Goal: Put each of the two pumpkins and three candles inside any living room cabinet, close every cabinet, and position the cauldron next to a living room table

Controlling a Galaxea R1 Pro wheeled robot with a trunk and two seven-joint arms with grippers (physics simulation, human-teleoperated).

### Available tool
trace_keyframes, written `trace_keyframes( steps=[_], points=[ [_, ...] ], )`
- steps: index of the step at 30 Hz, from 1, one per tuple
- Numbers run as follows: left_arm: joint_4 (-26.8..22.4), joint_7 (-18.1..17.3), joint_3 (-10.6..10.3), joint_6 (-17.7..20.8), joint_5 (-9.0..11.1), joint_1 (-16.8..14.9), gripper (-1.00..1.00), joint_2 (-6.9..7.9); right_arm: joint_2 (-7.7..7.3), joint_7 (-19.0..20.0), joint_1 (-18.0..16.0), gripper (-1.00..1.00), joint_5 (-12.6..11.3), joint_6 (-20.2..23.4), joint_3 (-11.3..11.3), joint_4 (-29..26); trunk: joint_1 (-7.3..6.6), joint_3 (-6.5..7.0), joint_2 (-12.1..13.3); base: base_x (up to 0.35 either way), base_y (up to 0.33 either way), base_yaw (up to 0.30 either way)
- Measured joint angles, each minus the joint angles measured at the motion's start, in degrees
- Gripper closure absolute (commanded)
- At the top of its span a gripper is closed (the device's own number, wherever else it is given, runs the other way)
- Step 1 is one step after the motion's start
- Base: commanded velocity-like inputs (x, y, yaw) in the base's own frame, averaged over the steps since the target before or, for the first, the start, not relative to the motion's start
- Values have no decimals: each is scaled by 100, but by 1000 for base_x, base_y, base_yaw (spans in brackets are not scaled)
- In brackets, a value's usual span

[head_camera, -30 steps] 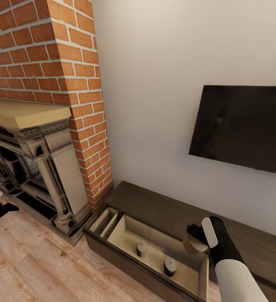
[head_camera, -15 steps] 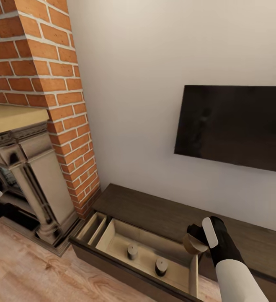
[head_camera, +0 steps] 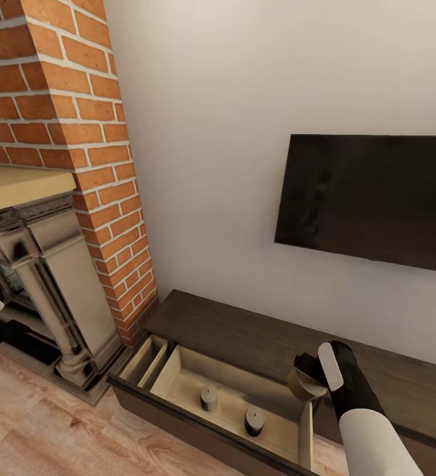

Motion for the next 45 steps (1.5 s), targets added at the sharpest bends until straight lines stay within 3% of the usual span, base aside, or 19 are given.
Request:
trace_keyframes(
  steps=[4, 32, 37, 45],
  points=[
    [-7, 1, 0, -107, -9, 0, -100, 0, 1, 3, 3, 100, 0, 0, 2, 0, 0, 0, 0, 0, 0, 0],
    [-66, -72, 0, -137, 27, 0, -100, 1, 16, 34, 5, 100, -13, -76, 12, 223, 616, -505, -1125, 0, 0, 0],
    [-77, -88, 0, -136, 48, 0, -100, 2, 9, 29, 5, 100, -285, -82, 53, 274, 726, -596, -1326, 0, 0, 0],
    [-79, -88, 0, -136, 53, 0, -100, 5, 3, 27, 3, 100, -364, -120, 66, 351, 902, -740, -1648, 0, 0, 0]
  ],
)
